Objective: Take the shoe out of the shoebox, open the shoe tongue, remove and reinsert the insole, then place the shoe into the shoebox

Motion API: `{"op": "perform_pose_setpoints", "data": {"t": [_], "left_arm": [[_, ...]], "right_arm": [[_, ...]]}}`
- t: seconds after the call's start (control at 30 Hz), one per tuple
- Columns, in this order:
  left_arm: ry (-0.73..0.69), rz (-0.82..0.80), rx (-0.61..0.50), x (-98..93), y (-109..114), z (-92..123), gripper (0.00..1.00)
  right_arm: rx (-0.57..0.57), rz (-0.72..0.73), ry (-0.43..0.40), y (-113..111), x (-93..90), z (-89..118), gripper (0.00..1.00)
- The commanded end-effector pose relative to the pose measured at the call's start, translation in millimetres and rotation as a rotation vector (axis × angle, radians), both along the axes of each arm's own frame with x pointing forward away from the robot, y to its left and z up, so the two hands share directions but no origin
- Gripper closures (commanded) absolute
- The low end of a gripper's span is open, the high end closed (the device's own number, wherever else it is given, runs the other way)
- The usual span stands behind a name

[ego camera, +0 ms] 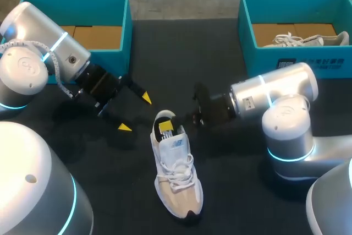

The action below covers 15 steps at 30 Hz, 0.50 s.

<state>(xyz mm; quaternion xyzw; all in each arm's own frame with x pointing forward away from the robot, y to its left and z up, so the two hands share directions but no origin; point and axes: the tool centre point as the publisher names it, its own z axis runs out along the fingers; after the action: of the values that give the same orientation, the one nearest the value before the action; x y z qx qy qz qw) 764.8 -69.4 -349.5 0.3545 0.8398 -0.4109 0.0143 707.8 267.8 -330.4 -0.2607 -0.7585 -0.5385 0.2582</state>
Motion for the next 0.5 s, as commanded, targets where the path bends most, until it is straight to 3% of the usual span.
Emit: {"op": "perform_pose_setpoints", "data": {"t": [0.03,0.5], "left_arm": [[-0.001,-0.001,0.001,-0.1,-0.1,-0.6,0.00],[-0.001,-0.001,0.001,-0.1,-0.1,-0.6,0.00]], "right_arm": [[-0.005,-0.007,0.011,1.7,-4.6,-4.0,1.00],[-0.014,-0.019,0.042,-1.0,-13.3,-12.1,1.00]]}}
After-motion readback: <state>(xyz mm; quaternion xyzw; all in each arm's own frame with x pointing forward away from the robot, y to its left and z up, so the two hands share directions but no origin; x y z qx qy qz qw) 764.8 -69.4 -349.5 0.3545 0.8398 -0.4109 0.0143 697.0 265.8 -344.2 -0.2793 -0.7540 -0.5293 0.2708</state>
